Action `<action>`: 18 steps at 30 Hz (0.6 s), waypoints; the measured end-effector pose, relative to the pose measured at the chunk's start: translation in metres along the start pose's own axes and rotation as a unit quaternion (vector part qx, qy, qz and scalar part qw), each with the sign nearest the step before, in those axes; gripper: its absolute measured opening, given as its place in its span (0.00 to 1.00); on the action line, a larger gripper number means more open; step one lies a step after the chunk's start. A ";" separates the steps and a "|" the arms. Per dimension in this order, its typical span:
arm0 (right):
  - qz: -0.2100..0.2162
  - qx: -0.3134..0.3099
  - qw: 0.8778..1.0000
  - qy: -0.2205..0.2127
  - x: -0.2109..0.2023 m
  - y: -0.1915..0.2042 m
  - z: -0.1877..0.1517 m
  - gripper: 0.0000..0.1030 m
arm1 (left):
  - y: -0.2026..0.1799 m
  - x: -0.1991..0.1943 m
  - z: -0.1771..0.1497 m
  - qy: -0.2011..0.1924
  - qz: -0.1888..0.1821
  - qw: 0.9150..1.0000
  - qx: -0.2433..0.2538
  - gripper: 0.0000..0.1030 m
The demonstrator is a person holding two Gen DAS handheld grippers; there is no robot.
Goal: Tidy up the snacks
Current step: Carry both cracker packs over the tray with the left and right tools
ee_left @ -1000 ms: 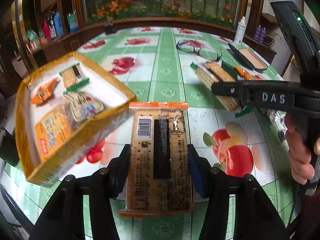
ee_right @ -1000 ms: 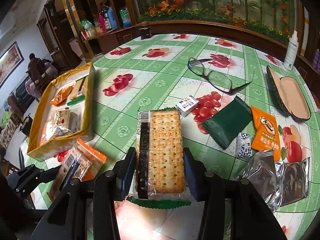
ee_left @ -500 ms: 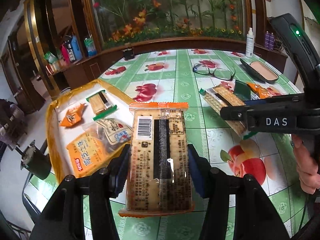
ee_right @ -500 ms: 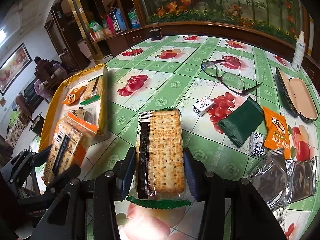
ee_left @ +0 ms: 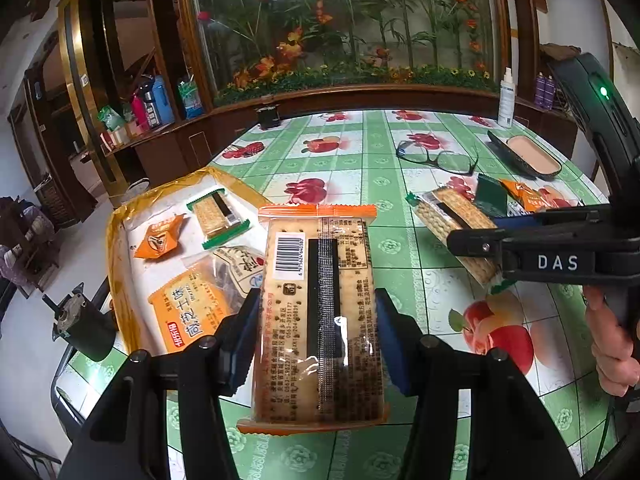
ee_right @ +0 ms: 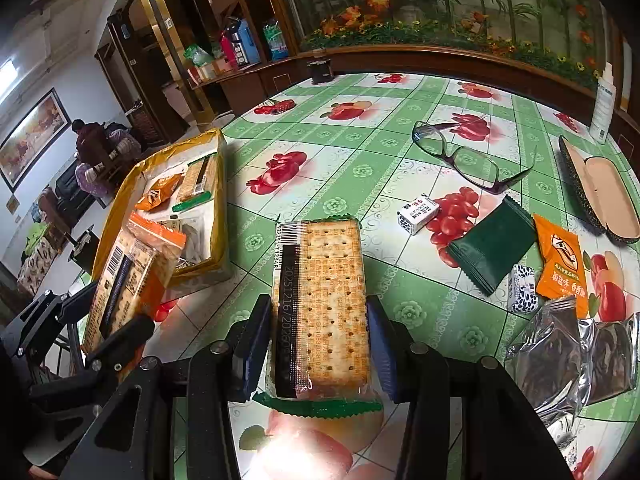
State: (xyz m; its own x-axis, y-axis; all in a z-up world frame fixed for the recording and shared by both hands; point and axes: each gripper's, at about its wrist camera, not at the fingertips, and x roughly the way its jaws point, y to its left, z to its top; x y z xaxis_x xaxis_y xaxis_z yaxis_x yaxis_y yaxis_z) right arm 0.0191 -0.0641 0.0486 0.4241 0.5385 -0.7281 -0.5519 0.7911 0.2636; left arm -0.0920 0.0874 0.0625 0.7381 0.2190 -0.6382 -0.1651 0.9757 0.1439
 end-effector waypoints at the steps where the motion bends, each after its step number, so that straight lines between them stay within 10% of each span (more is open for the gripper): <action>1: 0.001 0.000 1.000 0.000 0.000 0.000 0.000 0.48 | 0.001 0.000 0.000 -0.001 0.002 1.000 -0.001 0.52; 18: 0.031 0.013 0.999 0.005 0.004 0.009 0.001 0.48 | 0.023 -0.008 0.002 -0.015 0.016 1.000 -0.021 0.52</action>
State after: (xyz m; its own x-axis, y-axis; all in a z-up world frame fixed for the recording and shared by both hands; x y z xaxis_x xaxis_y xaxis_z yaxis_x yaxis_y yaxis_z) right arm 0.0161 -0.0545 0.0487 0.3824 0.5837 -0.7163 -0.5586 0.7636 0.3239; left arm -0.1000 0.1086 0.0725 0.7507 0.2514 -0.6109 -0.2168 0.9673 0.1316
